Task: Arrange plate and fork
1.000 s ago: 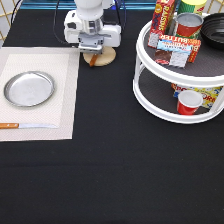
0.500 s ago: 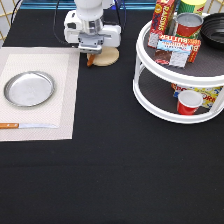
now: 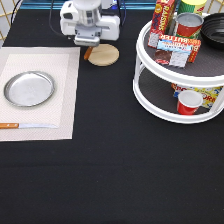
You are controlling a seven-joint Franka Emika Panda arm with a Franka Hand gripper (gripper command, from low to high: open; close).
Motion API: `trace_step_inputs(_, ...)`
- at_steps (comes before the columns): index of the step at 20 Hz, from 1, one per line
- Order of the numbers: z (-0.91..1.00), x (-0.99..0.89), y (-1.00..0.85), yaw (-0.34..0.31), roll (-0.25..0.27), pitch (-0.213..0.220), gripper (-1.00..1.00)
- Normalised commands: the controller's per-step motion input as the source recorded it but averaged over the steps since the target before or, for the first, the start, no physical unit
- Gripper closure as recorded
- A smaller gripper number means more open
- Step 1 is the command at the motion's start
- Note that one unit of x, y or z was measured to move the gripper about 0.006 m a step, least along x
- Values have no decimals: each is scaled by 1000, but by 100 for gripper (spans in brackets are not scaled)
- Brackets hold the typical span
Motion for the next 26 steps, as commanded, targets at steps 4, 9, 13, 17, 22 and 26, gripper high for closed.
trace_step_inputs(4, 146, 369, -611, -38, 28, 0, 100)
trace_step_inputs(9, 26, 377, -567, -81, 6, 0, 100)
trace_step_inputs(13, 20, 304, -511, -121, -2, 0, 100)
trace_step_inputs(17, 80, 200, -535, -124, -2, 7, 100)
trace_step_inputs(22, 141, 37, -625, -106, 3, 26, 100)
trace_step_inputs(26, 100, 0, -604, -132, 0, 14, 100)
